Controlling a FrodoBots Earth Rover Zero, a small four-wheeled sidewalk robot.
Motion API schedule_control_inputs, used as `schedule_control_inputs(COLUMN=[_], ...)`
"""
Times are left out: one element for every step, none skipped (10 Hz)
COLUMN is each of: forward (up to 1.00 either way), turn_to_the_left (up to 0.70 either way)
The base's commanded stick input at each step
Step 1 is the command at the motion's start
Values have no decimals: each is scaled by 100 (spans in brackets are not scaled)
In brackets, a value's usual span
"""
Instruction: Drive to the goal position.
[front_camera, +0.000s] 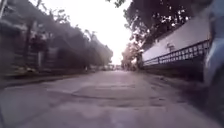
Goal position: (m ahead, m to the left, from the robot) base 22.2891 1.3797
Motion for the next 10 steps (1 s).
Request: schedule_control_inputs(forward=[70,70,70,70,70,70,70,70,70,70], turn_to_the_left=[-35,-35,-35,-35,-35,-20,-2,0,0,0])
